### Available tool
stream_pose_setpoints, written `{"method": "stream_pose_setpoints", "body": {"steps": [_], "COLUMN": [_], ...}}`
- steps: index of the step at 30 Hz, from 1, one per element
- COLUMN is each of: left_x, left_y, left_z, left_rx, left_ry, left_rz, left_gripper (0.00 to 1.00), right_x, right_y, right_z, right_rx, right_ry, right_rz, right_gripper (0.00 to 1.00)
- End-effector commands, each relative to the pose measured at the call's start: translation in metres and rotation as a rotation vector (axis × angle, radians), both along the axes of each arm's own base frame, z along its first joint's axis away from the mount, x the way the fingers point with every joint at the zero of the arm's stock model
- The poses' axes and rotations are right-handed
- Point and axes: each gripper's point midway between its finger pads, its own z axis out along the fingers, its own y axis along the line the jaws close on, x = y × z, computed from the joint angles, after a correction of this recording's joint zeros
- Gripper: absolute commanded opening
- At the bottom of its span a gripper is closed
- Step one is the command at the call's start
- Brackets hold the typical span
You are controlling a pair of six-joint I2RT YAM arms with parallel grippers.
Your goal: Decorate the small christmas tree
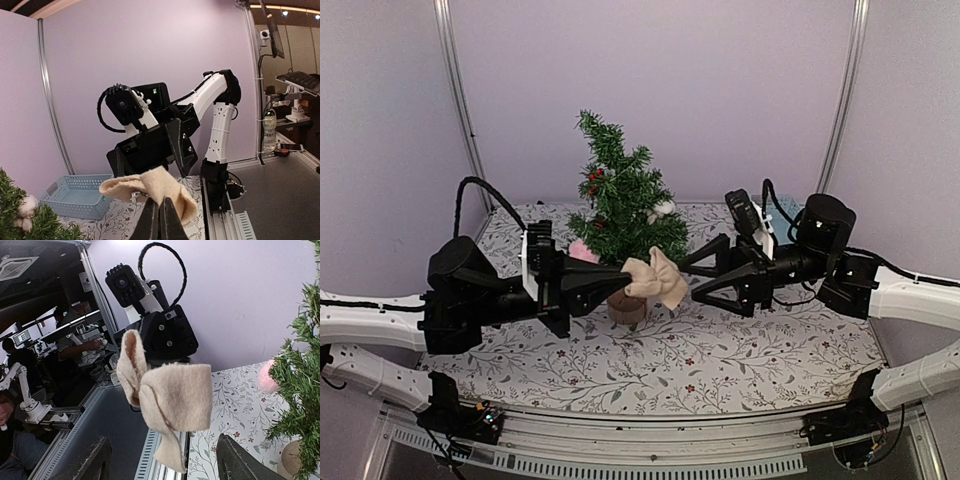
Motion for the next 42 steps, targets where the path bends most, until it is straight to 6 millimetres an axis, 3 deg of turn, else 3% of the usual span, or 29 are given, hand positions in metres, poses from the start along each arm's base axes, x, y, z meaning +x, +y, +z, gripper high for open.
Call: {"method": "stream_pose_setpoints", "body": {"steps": [1, 11, 20, 23, 25, 27, 36, 42], "left_x": [-0.008, -0.003, 0.015, 0.025, 0.03, 0.031, 0.045, 0.052], "left_y": [0.0, -0.004, 0.004, 0.005, 0.004, 0.001, -0.005, 0.009], "left_z": [0.002, -0.002, -0.008, -0.014, -0.018, -0.023, -0.039, -0.038], "left_rx": [-0.015, 0.002, 0.016, 0.055, 0.089, 0.121, 0.188, 0.172], "left_ry": [-0.006, 0.005, 0.036, 0.058, 0.068, 0.073, 0.09, 0.092], "left_rz": [-0.071, -0.07, 0.018, 0.073, 0.098, 0.096, 0.153, 0.23], "left_gripper": [0.0, 0.0, 0.0, 0.22, 0.41, 0.51, 0.56, 0.66], "right_x": [-0.013, -0.018, -0.016, -0.01, -0.006, -0.003, -0.005, -0.006], "right_y": [0.008, 0.026, 0.027, 0.027, 0.027, 0.027, 0.026, 0.024], "right_z": [0.024, 0.021, 0.024, 0.026, 0.027, 0.028, 0.028, 0.025], "right_rx": [0.052, 0.03, 0.025, 0.023, 0.023, 0.024, 0.025, 0.018], "right_ry": [-0.054, -0.036, -0.047, -0.046, -0.042, -0.041, -0.038, -0.036], "right_rz": [0.079, 0.129, 0.101, 0.058, 0.03, 0.012, 0.023, 0.017], "right_gripper": [0.73, 0.6, 0.1, 0.0, 0.0, 0.0, 0.0, 0.0]}}
